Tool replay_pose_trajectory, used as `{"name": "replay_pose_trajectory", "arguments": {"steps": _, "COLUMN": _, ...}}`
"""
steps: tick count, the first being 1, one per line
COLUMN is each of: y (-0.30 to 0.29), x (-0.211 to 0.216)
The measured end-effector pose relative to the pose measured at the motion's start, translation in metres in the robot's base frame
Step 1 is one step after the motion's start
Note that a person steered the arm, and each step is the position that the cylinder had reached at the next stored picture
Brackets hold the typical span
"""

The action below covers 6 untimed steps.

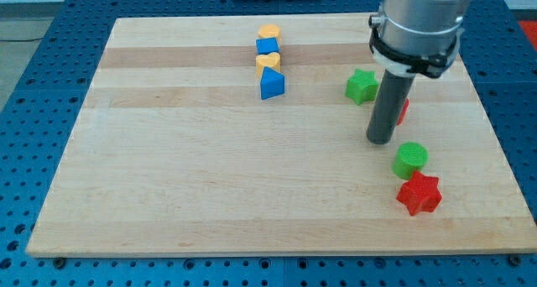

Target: Slide the red circle to the top of the red star

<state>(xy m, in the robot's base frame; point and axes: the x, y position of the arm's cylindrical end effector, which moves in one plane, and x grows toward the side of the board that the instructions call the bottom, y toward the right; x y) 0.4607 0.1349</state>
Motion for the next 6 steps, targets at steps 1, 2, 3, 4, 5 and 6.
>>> {"name": "replay_pose_trajectory", "arguments": {"steps": 1, "y": -0.011, "x": -0.021}}
{"name": "replay_pose_trajectory", "arguments": {"steps": 2, "y": -0.013, "x": -0.039}}
{"name": "replay_pose_trajectory", "arguments": {"steps": 3, "y": -0.003, "x": -0.067}}
{"name": "replay_pose_trajectory", "arguments": {"steps": 4, "y": 0.015, "x": -0.077}}
{"name": "replay_pose_trajectory", "arguments": {"steps": 5, "y": 0.016, "x": -0.070}}
{"name": "replay_pose_trajectory", "arguments": {"steps": 6, "y": 0.016, "x": -0.051}}
